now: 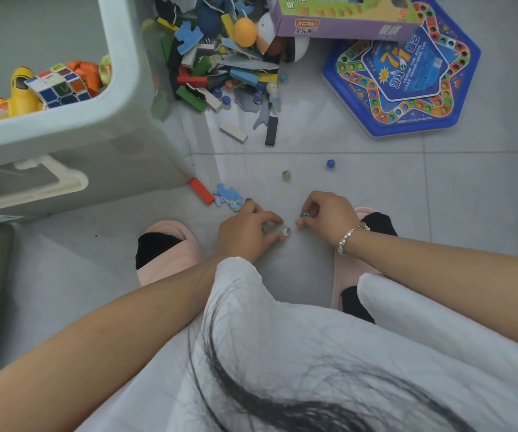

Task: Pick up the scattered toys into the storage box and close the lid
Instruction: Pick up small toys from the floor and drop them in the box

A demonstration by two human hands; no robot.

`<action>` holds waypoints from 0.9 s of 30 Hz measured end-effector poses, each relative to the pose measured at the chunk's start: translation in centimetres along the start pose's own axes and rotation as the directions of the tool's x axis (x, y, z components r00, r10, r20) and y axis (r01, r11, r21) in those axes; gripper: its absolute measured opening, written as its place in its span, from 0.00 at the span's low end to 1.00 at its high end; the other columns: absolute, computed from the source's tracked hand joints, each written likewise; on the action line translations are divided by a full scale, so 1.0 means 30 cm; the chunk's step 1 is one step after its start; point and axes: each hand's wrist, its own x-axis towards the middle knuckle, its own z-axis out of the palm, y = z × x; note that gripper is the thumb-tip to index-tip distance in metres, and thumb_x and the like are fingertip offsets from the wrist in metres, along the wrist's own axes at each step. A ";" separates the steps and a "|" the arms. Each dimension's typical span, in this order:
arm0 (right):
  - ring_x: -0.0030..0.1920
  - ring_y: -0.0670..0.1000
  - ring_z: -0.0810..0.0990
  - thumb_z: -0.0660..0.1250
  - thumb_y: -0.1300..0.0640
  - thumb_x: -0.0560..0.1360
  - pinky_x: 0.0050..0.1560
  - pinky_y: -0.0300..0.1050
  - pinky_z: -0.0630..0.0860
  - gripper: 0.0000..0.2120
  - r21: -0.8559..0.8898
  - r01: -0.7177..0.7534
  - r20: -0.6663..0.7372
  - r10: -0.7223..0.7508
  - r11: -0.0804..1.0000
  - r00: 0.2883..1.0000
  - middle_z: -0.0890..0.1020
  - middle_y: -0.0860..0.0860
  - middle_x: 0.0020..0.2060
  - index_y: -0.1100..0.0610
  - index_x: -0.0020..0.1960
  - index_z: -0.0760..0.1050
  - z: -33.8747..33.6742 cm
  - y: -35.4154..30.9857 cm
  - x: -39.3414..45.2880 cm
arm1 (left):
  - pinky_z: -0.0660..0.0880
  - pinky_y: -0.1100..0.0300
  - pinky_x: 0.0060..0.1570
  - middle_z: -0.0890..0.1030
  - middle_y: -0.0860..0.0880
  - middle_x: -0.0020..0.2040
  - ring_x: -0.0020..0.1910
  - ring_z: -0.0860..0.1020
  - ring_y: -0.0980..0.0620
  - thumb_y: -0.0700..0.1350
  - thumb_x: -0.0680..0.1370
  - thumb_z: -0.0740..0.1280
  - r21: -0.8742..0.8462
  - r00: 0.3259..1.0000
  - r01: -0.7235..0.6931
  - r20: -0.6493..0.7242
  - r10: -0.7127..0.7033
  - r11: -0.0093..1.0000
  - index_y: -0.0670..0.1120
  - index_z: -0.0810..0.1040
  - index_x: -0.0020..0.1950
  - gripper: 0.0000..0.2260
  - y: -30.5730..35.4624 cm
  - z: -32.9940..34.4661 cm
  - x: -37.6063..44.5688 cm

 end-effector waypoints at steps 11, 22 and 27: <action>0.27 0.46 0.80 0.67 0.64 0.75 0.36 0.42 0.80 0.09 0.558 -0.364 0.263 0.257 0.745 0.930 0.80 0.55 0.32 0.59 0.38 0.70 0.026 -0.003 -0.041 | 0.69 0.60 0.47 0.78 0.50 0.51 0.49 0.77 0.51 0.50 0.76 0.67 -0.010 0.997 -0.076 0.022 0.077 0.997 0.51 0.82 0.52 0.08 0.072 0.031 0.044; 0.34 0.50 0.80 0.67 0.65 0.74 0.38 0.42 0.79 0.05 0.591 -0.286 0.213 0.195 0.754 0.957 0.79 0.55 0.32 0.60 0.42 0.72 -0.005 0.014 -0.020 | 0.77 0.61 0.41 0.80 0.46 0.42 0.33 0.79 0.53 0.38 0.72 0.71 -0.590 0.983 0.183 0.095 -0.157 0.787 0.44 0.79 0.44 0.03 0.046 -0.007 0.011; 0.33 0.50 0.80 0.62 0.69 0.76 0.32 0.37 0.79 0.06 0.698 -0.388 0.326 0.215 0.602 0.920 0.78 0.57 0.36 0.60 0.42 0.71 -0.044 -0.008 -0.016 | 0.76 0.64 0.24 0.76 0.46 0.37 0.24 0.77 0.54 0.36 0.79 0.60 -0.872 0.882 0.438 0.371 -0.291 0.216 0.42 0.73 0.44 0.05 0.028 -0.079 0.006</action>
